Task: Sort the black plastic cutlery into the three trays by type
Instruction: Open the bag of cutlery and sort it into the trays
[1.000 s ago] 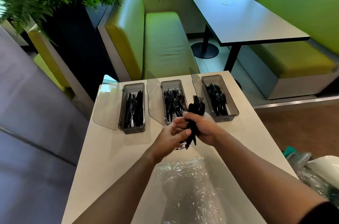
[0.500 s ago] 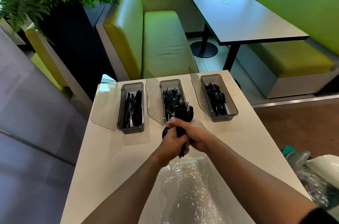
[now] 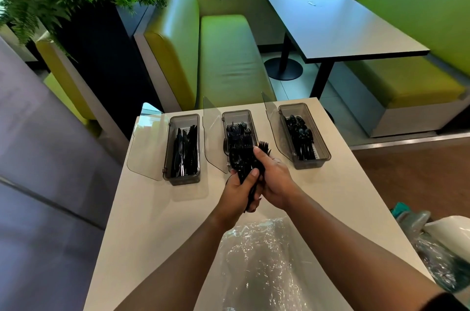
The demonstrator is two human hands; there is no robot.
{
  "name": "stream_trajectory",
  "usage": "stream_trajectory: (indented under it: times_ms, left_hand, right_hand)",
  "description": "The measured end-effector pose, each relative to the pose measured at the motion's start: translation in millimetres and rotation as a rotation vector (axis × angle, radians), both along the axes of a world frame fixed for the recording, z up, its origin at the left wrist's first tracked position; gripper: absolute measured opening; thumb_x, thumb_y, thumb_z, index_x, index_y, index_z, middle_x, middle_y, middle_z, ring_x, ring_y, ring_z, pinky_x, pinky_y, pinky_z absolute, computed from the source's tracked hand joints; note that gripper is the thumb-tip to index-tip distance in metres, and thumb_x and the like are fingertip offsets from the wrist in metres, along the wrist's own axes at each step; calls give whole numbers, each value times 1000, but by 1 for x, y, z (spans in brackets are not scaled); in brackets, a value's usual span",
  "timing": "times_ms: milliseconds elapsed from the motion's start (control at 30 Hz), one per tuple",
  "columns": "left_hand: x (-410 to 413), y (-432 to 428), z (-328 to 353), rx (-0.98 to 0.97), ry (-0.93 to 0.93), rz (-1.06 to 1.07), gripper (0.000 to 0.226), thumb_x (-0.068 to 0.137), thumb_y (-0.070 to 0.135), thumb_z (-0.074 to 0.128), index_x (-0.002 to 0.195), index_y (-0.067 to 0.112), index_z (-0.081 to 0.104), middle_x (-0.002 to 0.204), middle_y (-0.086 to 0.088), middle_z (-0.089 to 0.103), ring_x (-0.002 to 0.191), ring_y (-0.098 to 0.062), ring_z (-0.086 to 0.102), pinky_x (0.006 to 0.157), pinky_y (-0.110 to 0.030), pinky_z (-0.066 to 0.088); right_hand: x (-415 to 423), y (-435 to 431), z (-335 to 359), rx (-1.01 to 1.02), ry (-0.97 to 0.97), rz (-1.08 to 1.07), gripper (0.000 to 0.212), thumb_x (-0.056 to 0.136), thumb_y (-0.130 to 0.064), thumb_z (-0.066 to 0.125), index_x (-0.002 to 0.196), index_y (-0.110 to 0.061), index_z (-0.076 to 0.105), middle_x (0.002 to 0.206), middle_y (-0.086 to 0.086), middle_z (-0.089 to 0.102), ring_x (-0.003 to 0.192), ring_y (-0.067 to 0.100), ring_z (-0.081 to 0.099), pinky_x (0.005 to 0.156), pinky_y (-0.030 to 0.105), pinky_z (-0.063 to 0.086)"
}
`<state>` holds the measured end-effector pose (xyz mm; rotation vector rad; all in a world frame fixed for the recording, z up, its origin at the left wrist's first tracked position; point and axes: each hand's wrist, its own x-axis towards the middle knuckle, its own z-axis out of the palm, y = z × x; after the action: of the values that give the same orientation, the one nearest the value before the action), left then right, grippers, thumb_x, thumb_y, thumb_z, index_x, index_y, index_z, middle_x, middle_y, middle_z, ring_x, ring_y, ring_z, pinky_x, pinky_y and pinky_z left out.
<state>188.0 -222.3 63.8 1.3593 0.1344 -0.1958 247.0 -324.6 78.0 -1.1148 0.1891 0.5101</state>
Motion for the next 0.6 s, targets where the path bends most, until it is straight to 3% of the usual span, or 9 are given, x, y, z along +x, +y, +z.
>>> stream_trajectory:
  times_ms: [133, 233, 333, 400, 467, 600]
  left_hand:
    - [-1, 0, 0, -4, -6, 10, 35, 108, 33, 42, 86, 6, 51, 60, -8, 47, 43, -17, 38, 47, -29, 28]
    - [0, 0, 1, -33, 4, 6, 37, 107, 35, 42, 87, 6, 55, 64, -10, 51, 44, -18, 39, 47, -29, 28]
    - [2, 0, 1, -60, 52, 0, 32, 107, 33, 43, 101, 5, 59, 69, -9, 56, 47, -16, 44, 46, -27, 29]
    - [3, 1, 0, -71, 65, -4, 31, 107, 31, 45, 105, 3, 59, 72, -9, 58, 51, -16, 47, 45, -26, 33]
    - [3, 3, -1, -68, 51, -10, 28, 107, 28, 46, 103, 2, 58, 74, -8, 59, 55, -15, 47, 47, -26, 38]
    - [2, 5, -3, -39, 31, -15, 23, 107, 22, 46, 99, 3, 56, 74, -5, 58, 58, -15, 46, 51, -27, 42]
  right_hand:
    - [1, -1, 2, -33, 12, -35, 32, 103, -31, 55, 119, -4, 64, 102, 23, 76, 104, 52, 63, 77, 48, 46]
    - [0, -3, 5, -26, 27, -35, 36, 103, -30, 55, 122, -1, 64, 106, 21, 76, 96, 45, 65, 74, 45, 48]
    - [3, -5, 2, -79, 28, 18, 41, 102, -37, 54, 121, -2, 65, 109, 18, 75, 53, 32, 54, 44, 32, 42]
    - [4, -7, 1, -115, 55, 11, 44, 101, -38, 55, 121, 0, 63, 101, 21, 69, 40, 24, 41, 32, 26, 34]
    - [5, -8, 1, -93, 65, 13, 42, 103, -33, 52, 120, 4, 62, 97, 22, 70, 41, 25, 42, 31, 26, 34]
    - [5, -9, -1, -65, 36, 45, 39, 103, -23, 49, 128, 6, 55, 115, 26, 72, 68, 35, 47, 34, 29, 40]
